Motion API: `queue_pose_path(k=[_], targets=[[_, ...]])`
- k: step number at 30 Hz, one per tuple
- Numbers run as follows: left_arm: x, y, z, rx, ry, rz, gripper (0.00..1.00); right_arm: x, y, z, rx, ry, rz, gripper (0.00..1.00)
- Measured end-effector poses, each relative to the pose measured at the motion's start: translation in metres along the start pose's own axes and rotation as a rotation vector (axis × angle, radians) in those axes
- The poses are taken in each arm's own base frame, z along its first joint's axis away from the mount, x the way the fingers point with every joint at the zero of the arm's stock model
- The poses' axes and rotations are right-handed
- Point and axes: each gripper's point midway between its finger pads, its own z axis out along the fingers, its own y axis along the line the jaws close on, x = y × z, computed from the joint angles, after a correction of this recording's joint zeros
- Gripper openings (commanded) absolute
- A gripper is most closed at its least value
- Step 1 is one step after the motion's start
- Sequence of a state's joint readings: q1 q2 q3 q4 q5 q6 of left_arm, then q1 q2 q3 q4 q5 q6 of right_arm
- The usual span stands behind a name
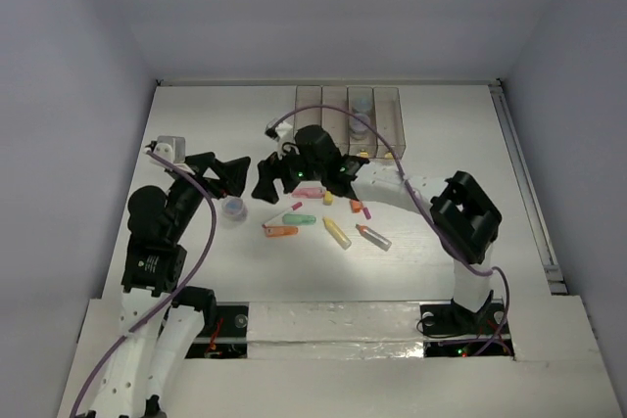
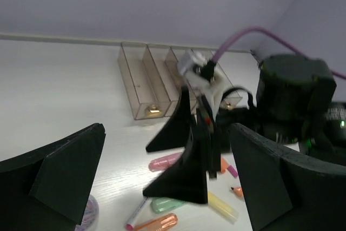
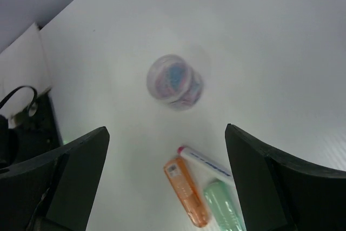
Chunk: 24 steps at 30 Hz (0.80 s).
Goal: Sort the stationery into containers
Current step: Pick up the stationery from the center of the board.
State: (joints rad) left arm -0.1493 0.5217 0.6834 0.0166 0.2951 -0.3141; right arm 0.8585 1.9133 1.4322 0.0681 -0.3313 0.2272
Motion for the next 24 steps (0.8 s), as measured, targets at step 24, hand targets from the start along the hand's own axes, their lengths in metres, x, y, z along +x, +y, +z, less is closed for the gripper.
queue_pose_path(k=[24], targets=[[-0.035,0.008,-0.015,-0.095,-0.131,0.017,0.99,0.102,0.014,0.115,0.105,0.204,-0.185,0.94]])
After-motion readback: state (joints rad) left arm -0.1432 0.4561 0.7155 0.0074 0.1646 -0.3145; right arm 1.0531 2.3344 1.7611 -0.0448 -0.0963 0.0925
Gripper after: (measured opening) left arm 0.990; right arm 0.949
